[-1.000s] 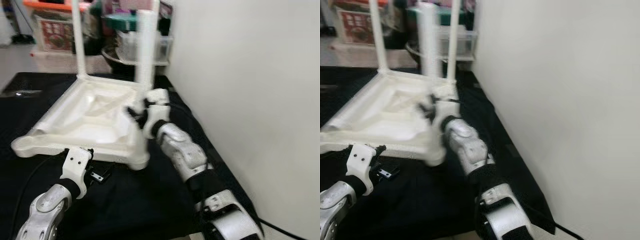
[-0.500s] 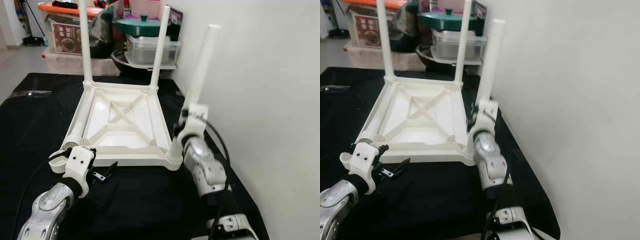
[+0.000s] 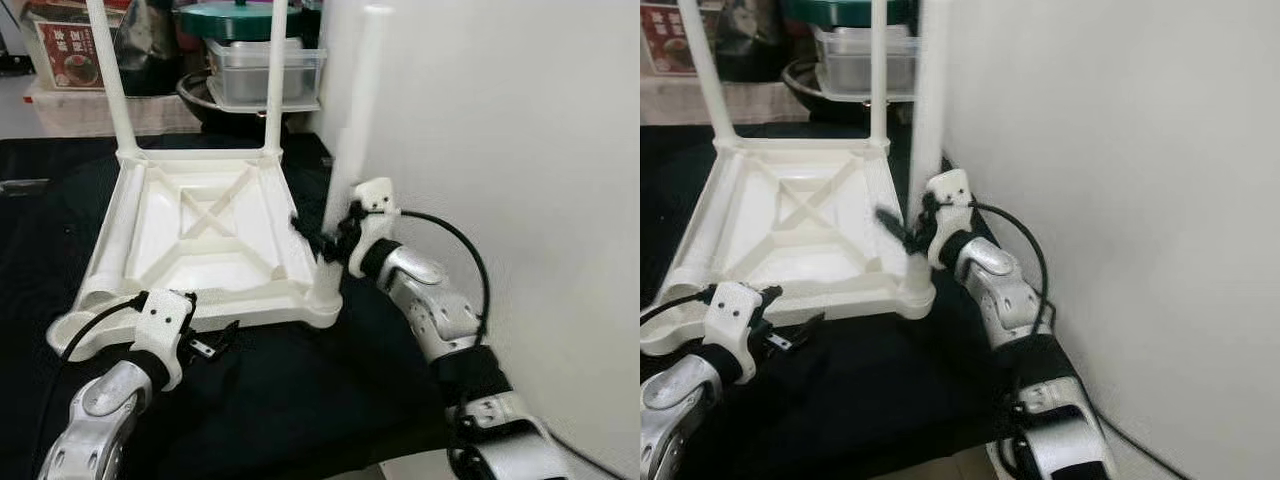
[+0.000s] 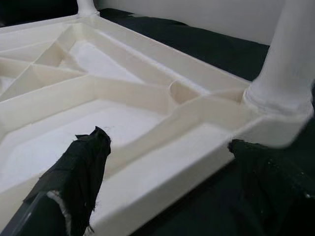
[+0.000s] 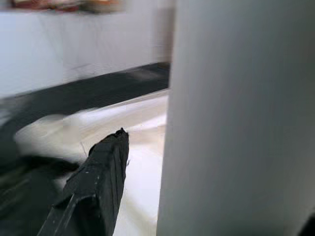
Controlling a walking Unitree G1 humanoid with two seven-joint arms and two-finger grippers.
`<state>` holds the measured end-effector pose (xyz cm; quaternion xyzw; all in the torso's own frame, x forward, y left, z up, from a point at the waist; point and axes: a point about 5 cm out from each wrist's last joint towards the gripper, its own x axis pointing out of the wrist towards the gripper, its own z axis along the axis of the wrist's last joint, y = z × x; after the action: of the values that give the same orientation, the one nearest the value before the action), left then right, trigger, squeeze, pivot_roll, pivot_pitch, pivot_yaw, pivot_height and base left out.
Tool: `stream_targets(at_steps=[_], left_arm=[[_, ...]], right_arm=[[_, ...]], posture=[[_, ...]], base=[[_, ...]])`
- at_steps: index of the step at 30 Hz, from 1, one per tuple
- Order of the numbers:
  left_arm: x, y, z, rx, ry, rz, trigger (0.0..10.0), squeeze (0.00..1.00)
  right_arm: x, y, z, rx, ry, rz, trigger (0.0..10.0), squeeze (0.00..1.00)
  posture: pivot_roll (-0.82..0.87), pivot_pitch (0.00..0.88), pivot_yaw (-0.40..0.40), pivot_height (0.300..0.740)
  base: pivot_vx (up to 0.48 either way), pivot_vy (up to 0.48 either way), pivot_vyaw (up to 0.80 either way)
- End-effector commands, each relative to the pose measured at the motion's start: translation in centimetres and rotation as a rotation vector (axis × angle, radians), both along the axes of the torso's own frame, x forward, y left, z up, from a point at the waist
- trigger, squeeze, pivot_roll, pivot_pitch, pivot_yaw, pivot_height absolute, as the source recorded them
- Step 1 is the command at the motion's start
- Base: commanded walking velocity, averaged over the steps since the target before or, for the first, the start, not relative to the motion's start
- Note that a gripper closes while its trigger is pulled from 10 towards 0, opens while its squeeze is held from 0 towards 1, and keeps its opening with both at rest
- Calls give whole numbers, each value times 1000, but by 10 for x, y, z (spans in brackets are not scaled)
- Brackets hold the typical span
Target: Building children table
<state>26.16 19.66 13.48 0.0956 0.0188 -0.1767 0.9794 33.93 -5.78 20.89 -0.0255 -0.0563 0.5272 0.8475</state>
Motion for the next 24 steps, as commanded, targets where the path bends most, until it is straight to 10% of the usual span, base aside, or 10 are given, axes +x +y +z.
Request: stream_targets(at_steps=[1, 6, 7, 13, 14, 16, 18, 23, 24], left_arm=[[0, -1, -3, -13, 10, -4, 10000, 0], [-2, 0, -3, -10, 8, 7, 10000, 0], [-3, 1, -3, -10, 8, 10, 10000, 0], [-7, 4, -5, -10, 15, 27, 10000, 0], [-7, 3, -6, -12, 16, 25, 10000, 0], [-7, 3, -6, -12, 16, 25, 10000, 0], [-7, 1, -7, -17, 20, 21, 10000, 0], [-7, -1, -8, -22, 25, 11, 10000, 0], [-6, -1, -9, -22, 26, 8, 10000, 0]], right_arm=[[-22, 29, -11, -70, -16, 286, 10000, 0], [-28, 44, -20, -90, 7, 371, 10000, 0], [-26, 49, -21, -73, 18, 355, 0, 0], [8, 49, -31, -85, 97, -75, 0, 0], [32, 17, -43, -78, 210, -514, 0, 0], [32, 17, -43, -78, 210, -514, 0, 0], [39, -29, -68, -88, 323, -904, 0, 0], [30, -63, -90, -94, 388, -1104, 0, 0], [25, -63, -95, -89, 411, -1066, 3882, 0]], posture=[[198, 0, -134, 740], [216, 0, -149, 740], [226, 0, -156, 740], [219, 0, -157, 740], [206, 0, -157, 740], [206, 0, -157, 740], [193, 0, -144, 740], [176, 0, -133, 740], [161, 0, -126, 740]], base=[[0, 0, 0], [0, 0, 0], [0, 0, 0], [0, 0, 0], [0, 0, 0], [0, 0, 0], [0, 0, 0], [0, 0, 0], [0, 0, 0]])
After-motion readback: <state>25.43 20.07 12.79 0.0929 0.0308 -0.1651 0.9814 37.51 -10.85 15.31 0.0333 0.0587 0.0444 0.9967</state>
